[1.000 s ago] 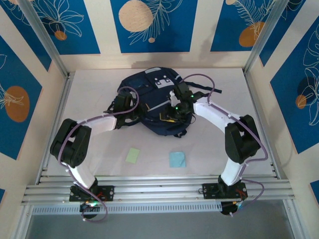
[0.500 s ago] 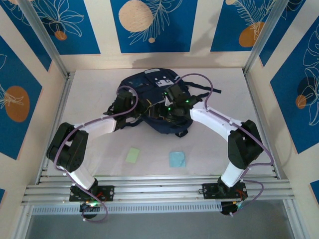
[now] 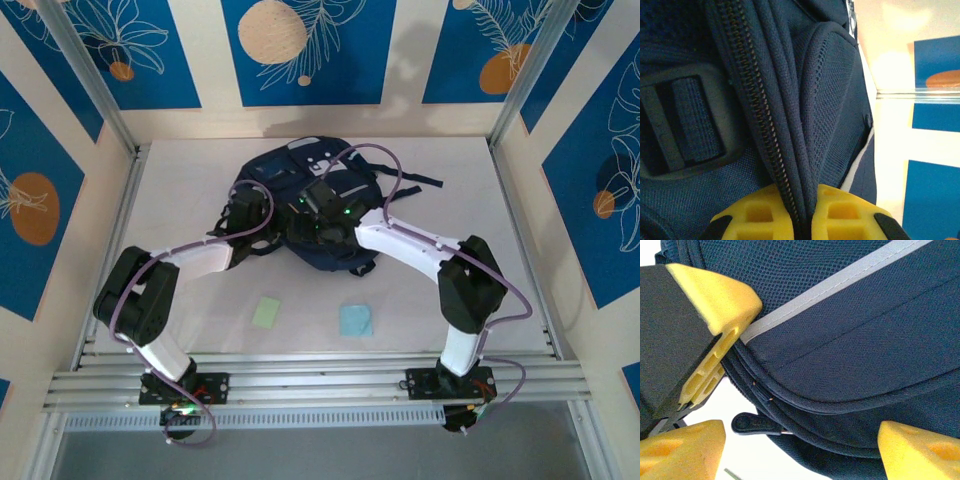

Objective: Pack the student bag
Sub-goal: Zip the student bag at the top-center of the table.

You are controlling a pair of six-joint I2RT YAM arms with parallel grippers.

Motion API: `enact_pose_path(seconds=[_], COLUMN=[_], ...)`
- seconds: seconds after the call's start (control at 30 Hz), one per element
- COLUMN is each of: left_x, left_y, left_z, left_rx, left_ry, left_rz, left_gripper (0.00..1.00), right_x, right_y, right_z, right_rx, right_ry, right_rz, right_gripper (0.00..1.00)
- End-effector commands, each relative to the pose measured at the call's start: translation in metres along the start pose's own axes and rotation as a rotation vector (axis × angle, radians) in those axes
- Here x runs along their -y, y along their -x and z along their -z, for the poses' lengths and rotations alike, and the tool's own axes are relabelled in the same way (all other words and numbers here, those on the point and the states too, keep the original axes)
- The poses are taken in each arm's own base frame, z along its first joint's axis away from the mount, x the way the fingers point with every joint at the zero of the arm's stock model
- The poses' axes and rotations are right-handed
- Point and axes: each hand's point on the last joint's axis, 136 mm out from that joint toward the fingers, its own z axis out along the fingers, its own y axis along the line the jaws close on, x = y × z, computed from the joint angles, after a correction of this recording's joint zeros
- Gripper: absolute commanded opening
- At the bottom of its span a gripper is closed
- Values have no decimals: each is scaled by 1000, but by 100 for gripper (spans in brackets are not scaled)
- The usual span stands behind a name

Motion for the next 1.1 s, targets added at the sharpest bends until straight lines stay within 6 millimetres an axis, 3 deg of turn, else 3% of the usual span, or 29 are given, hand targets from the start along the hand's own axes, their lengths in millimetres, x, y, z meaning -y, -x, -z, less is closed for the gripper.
enact_pose_path(seconds=[0.0,0.3,0.4,0.57,0.6,0.67,0.87,0.97,1.07], left_x=[111,86,78,83,80,69,38,26,19], left_y=[-3,-10,-21,-41,-39,-32,16,35,40], left_z=[36,31,29,34,37,43,64,60,49], left_rx=[3,-12,-57,-125,-113,-86,69,107,97], left_ry=[-369,-305,-306,-333,-313,-249,-58,-21,-7], left_rz=[-58,-116,-98,-136,-163,-218,-354,-357,-353], left_gripper=[0,0,13,64,74,80,85,85,85], right_x=[35,43,51,58,59,58,45,35,29], right_y=[8,2,-5,-15,-17,-17,-17,-19,-27], right_z=[-38,-15,-4,12,14,19,21,16,10], right_rx=[70,26,2,-21,-24,-24,-24,-35,-64], right_ry=[-188,-34,-34,-36,-35,-28,-7,-7,-25], right_rz=[-6,-1,9,-5,-12,-19,6,25,36], right_gripper=[80,77,77,77,77,77,78,78,77])
